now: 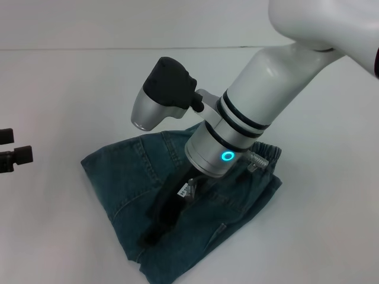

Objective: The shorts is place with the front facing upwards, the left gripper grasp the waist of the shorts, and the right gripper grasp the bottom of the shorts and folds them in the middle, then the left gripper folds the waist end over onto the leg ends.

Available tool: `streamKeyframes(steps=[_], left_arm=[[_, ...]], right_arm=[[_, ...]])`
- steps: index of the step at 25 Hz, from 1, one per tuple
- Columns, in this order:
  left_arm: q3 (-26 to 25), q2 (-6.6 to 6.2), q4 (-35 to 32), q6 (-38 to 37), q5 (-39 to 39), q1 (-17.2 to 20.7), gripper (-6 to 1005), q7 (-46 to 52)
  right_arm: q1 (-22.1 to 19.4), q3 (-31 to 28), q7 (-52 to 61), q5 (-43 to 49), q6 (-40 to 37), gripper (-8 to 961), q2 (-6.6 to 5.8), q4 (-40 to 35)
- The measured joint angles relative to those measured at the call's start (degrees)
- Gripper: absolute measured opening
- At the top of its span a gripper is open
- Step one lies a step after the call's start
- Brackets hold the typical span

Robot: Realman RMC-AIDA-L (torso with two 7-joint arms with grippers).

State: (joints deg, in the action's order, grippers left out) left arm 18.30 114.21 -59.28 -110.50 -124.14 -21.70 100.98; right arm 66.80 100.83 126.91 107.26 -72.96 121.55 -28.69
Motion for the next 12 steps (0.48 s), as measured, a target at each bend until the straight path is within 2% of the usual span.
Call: streamKeyframes(steps=[12], left_arm=[[-0.02,0.24,0.70,0.03,0.49,0.09,907,-0.08]], right_arm=[[0.07,3.92,0.10,-2.99,4.40,682,-0.01,0.04]])
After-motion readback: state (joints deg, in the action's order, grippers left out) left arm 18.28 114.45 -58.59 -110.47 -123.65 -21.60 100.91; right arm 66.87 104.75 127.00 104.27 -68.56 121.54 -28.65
